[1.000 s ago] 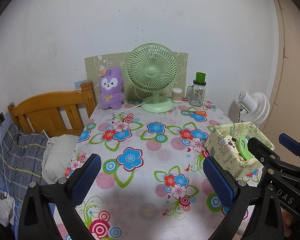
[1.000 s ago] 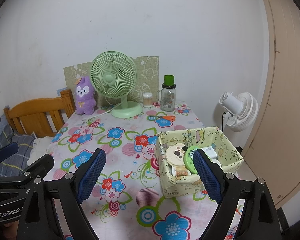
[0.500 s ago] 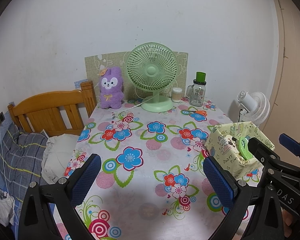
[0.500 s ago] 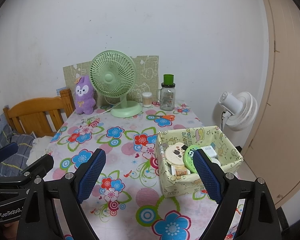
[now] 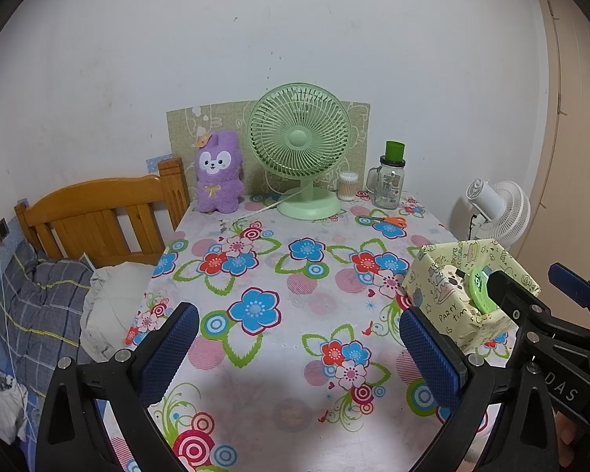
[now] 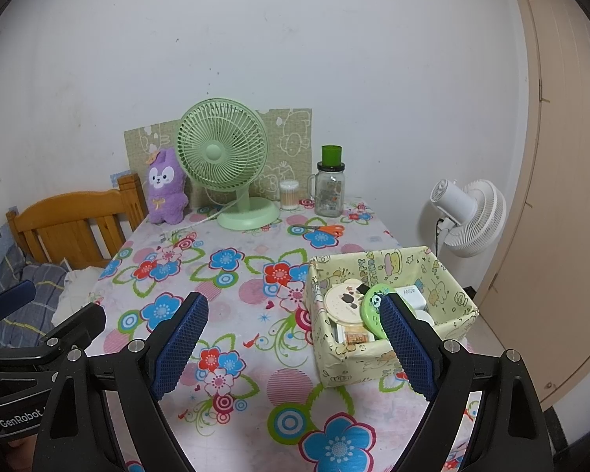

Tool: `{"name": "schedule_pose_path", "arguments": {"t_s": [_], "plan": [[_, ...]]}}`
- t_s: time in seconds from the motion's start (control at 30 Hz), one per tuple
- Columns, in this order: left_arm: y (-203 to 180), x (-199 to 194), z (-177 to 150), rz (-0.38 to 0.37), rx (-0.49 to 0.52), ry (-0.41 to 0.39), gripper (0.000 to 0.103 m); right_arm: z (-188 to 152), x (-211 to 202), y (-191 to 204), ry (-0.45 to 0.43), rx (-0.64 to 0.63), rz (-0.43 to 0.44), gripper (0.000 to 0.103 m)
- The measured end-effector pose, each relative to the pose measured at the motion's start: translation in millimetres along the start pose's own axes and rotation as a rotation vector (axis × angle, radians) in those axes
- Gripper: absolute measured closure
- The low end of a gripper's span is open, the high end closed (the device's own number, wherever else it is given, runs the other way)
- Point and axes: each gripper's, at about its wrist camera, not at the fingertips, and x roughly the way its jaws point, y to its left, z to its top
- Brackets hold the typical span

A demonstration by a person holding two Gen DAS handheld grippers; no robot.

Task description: Organize rigid objects

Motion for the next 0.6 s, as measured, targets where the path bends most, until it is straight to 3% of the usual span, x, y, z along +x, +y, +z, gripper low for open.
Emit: {"name": "schedule_pose_path", "arguments": {"t_s": [0.6], "plan": [[0.8,1.3,-2.1,0.005,-0.003,-0.004,0.000,-0.7,1.2,-0.6,-0.004,-0.011,-0.005,0.012]]}}
